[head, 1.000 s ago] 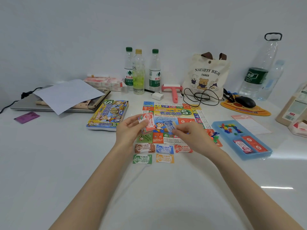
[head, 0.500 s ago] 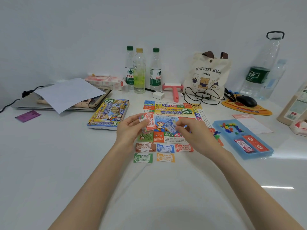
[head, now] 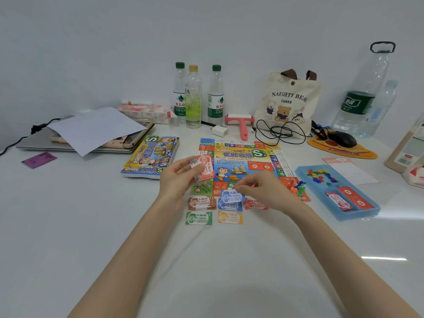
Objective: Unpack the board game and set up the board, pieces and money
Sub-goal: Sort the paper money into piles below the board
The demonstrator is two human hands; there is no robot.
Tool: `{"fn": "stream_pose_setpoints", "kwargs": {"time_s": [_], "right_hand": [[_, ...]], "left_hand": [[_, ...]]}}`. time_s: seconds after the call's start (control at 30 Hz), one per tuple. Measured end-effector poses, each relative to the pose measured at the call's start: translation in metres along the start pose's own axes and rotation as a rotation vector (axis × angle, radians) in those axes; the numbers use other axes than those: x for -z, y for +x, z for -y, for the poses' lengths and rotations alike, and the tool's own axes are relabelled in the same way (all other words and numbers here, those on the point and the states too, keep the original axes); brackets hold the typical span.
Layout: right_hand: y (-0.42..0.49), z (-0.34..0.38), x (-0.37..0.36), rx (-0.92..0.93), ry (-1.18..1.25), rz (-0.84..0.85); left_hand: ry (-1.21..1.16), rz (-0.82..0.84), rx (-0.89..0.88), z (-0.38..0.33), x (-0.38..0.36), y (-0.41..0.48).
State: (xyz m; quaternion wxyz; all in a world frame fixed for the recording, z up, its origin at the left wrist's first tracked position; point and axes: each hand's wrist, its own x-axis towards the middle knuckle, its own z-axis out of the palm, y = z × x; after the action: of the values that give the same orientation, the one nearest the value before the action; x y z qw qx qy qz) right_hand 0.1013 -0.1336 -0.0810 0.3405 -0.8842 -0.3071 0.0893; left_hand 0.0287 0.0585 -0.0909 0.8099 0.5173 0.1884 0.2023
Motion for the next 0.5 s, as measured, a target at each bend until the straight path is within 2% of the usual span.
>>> {"fn": "stream_pose_setpoints", "kwargs": {"time_s": [0.5], "right_hand": [[-0.002, -0.004, -0.020, -0.075, -0.048, -0.071]], "left_hand": [[0.001, 0.005, 0.006, -0.001, -0.001, -0.001]]}}
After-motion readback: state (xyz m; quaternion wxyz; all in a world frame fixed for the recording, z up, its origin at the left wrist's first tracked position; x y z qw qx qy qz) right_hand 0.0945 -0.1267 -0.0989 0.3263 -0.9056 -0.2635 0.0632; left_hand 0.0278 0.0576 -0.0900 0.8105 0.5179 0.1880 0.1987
